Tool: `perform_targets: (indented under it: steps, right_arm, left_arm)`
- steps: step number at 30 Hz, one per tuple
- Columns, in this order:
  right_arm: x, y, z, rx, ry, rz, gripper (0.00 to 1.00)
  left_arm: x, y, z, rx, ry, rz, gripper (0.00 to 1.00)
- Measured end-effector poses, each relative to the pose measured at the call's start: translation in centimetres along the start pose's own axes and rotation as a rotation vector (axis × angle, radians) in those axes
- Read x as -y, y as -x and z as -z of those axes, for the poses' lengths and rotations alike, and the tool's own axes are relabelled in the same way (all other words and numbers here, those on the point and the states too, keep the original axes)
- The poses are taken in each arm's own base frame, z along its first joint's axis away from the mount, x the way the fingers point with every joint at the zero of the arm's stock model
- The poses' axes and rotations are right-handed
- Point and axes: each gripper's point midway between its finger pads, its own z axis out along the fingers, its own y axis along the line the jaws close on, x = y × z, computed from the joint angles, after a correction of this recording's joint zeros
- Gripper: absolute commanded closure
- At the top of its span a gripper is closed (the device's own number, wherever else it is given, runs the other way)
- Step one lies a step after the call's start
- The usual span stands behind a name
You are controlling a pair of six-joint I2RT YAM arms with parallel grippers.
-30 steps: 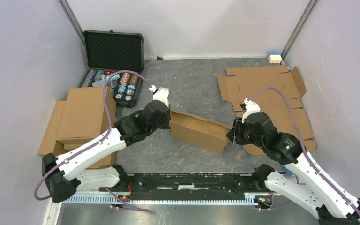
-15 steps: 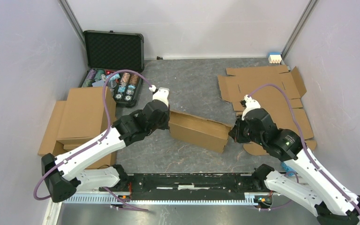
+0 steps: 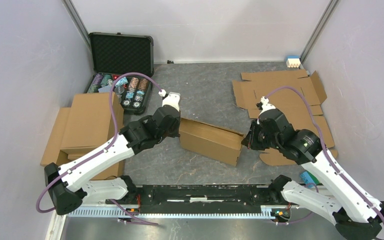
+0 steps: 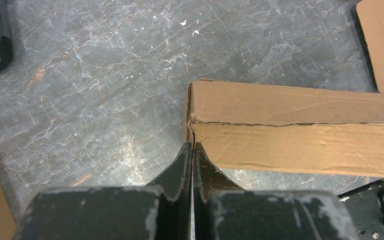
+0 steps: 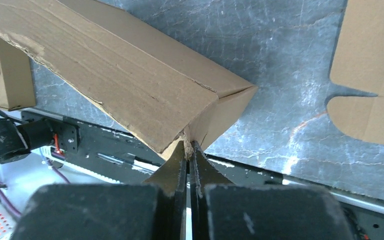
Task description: Fold the paper box
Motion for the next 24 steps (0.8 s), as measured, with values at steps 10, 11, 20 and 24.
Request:
perform_targets:
  steps: [10,11,20,24]
  right_arm:
    - [-1.2,-1.1,0.6,-0.042,0.063,-0.103,1.00]
    - [-1.2,-1.2,0.5,-0.047,0.063,-0.107,1.00]
    - [-1.3,-1.8,0.1,-0.066,0.076,-0.138,1.00]
    - [-1.4,-2.2,0.1,-0.071,0.087,-0.152,1.00]
  left_arm:
    - [-0.2,0.3,-0.1,0.014,0.014,-0.002,0.76]
    - [-0.2,0.3,-0.1,0.017,0.013,-0.001,0.73]
    - [0.3,0.7,-0.7,0.033,0.006,0.003,0.53]
    - [0.3,-0.1,-1.6,0.010,0.019,-0.009,0.53]
